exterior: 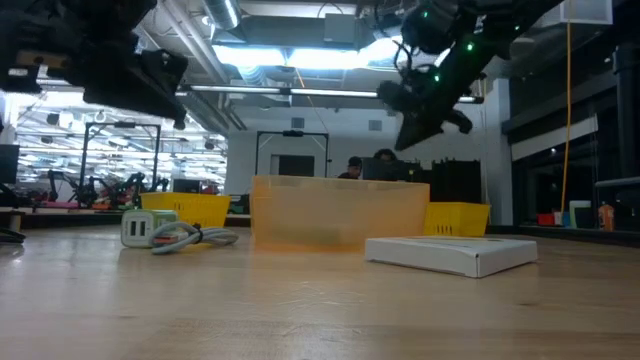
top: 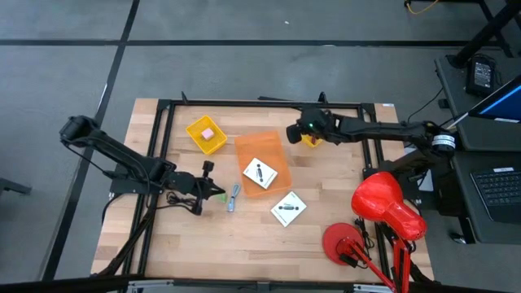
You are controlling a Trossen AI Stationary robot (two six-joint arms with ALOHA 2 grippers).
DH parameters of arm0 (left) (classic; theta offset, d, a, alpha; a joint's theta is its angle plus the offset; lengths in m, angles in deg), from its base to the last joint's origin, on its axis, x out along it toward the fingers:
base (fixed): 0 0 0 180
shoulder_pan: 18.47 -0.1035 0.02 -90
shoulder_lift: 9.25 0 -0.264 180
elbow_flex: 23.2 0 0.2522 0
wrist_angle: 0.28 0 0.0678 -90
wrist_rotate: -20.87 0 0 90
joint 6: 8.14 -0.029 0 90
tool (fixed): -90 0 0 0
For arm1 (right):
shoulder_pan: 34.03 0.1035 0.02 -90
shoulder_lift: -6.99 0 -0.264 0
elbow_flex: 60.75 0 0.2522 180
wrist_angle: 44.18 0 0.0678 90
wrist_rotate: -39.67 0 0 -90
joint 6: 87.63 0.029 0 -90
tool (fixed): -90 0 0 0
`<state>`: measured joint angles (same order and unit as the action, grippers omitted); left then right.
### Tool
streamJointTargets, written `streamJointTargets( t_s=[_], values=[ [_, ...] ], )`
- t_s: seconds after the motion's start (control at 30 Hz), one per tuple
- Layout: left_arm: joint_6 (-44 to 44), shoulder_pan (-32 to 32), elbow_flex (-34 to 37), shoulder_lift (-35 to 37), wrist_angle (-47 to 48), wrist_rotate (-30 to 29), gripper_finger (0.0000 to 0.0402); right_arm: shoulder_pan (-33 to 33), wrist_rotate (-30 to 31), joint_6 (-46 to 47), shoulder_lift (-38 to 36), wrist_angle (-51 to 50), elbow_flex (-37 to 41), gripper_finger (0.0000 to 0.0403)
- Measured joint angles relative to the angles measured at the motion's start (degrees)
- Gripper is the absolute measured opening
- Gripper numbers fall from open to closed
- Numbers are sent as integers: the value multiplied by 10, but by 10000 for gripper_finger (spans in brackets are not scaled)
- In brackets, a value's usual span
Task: Pick and place items into bin
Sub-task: Put the black charger cable into the right yellow bin
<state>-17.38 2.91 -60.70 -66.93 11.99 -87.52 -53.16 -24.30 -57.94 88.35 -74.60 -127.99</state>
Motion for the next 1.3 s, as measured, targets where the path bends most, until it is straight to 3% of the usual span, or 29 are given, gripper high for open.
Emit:
streamJointTargets(
  t_s=[0.27, 0.67, 0.97, 1.07, 1.3],
  values=[
    [38, -9, 0, 54, -1, 0, 2, 65, -2, -125, -28, 40, 0, 1],
    [68, 4, 0, 63, -24, 0, 2, 179, -7, -254, -28, 142, 16, 0],
    [131, 43, 0, 62, -1, -32, 2, 250, -7, -259, -25, 160, 17, 0],
    [147, 59, 0, 58, 6, -61, 2, 266, -13, -267, -23, 231, 53, 0],
    [204, 86, 0, 22, -2, -90, 2, 278, -104, -296, -24, 424, 150, 0]
  ],
)
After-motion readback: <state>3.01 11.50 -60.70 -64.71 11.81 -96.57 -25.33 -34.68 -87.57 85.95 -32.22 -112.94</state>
